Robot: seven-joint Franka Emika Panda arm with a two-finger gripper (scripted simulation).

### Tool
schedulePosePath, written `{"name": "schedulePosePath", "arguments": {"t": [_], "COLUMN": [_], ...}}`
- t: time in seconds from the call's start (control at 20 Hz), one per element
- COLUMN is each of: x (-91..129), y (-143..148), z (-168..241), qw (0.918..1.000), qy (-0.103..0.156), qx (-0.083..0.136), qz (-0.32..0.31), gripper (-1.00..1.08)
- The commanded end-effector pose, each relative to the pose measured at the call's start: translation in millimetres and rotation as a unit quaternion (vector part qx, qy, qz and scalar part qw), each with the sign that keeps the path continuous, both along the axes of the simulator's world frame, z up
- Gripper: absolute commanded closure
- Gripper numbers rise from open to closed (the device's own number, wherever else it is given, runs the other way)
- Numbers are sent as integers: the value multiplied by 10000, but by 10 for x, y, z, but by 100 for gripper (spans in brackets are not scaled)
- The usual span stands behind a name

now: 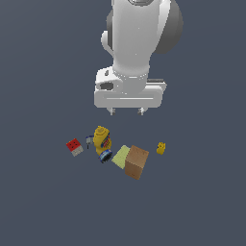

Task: Pick up a designated object from a clutter of objects.

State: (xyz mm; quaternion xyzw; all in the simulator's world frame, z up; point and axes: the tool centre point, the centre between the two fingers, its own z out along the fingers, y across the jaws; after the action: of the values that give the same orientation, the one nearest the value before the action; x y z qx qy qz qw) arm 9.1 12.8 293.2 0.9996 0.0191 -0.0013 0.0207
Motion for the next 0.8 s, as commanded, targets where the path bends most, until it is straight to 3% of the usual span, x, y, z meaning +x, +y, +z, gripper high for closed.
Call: {"name": "schedulePosePath", "arguments": {"t": [0.0,0.75], "x": [33,175], "y": [86,974], "z": [-104,-1162], "qw": [10000,9949], "qy": [-5,-65], "qx": [-1,53], "qz": [-88,-1003], "gripper": [-92,-92]}}
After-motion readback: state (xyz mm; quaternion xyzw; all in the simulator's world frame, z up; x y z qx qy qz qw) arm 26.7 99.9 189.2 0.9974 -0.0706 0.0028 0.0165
